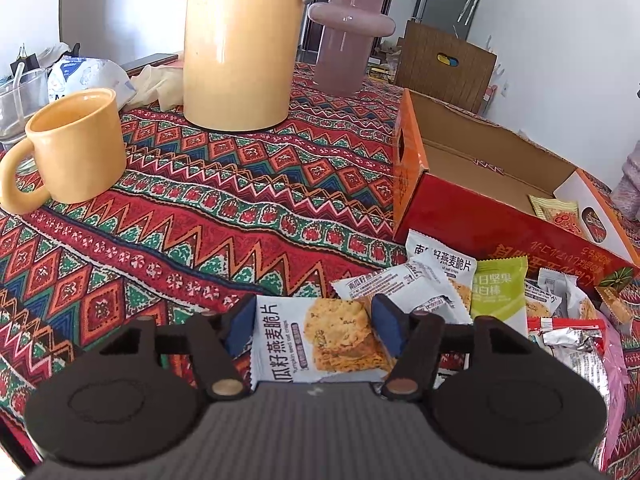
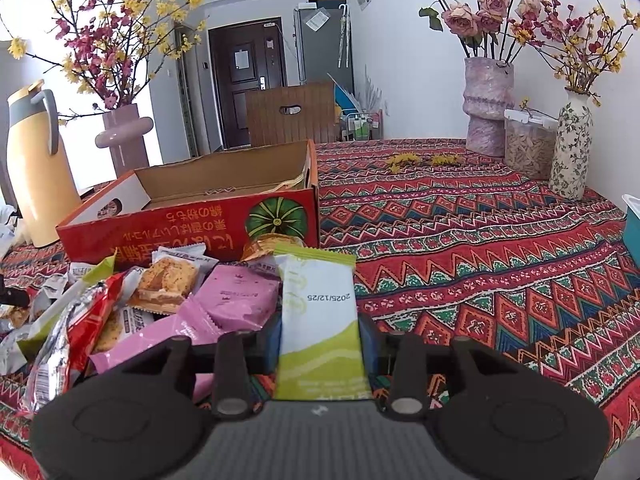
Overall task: Organize snacks
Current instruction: 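Grasp a clear cracker packet with the left gripper while the right gripper holds the green bar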
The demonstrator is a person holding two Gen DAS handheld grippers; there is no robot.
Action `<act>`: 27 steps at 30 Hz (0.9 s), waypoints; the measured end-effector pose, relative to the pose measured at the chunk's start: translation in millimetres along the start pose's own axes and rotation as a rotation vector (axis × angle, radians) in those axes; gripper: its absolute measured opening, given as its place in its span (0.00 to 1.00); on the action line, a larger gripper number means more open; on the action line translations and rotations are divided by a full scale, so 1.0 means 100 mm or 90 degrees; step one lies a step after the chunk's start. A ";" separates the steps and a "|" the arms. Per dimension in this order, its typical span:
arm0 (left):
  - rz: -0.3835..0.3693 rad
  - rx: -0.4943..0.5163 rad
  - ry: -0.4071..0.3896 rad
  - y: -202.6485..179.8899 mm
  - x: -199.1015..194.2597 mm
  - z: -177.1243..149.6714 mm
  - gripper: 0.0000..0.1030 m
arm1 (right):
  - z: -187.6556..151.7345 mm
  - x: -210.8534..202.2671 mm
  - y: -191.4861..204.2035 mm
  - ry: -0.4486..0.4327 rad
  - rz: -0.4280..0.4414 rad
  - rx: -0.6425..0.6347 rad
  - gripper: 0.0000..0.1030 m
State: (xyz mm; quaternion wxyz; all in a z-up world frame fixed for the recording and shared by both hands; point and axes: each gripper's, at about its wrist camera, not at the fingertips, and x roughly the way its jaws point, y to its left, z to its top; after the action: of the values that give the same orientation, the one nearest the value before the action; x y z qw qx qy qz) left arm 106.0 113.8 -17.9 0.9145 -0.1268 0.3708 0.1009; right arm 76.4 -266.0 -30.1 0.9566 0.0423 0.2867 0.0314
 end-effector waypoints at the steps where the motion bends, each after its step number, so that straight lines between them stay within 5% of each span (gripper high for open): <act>1: 0.000 0.004 -0.004 -0.01 -0.02 -0.01 0.63 | 0.00 0.00 0.00 0.000 0.000 0.000 0.37; 6: -0.009 0.027 -0.019 -0.07 -0.13 -0.06 0.84 | -0.01 -0.01 0.00 0.001 0.002 0.002 0.37; 11: -0.005 0.051 -0.003 -0.17 -0.09 -0.13 0.87 | -0.03 -0.01 0.01 0.002 0.006 0.003 0.37; 21: -0.030 0.034 0.012 -0.17 -0.03 -0.14 0.50 | -0.04 -0.02 -0.03 0.001 0.006 0.011 0.37; 27: -0.037 0.034 0.004 -0.15 -0.08 -0.16 0.44 | -0.05 -0.03 -0.03 0.001 0.012 0.011 0.37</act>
State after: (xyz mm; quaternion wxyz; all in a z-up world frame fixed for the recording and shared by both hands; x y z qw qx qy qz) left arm 94.5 93.7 -21.1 0.9189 -0.1133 0.3726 0.0635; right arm 71.6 -268.8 -33.0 0.9556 0.0531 0.2875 0.0376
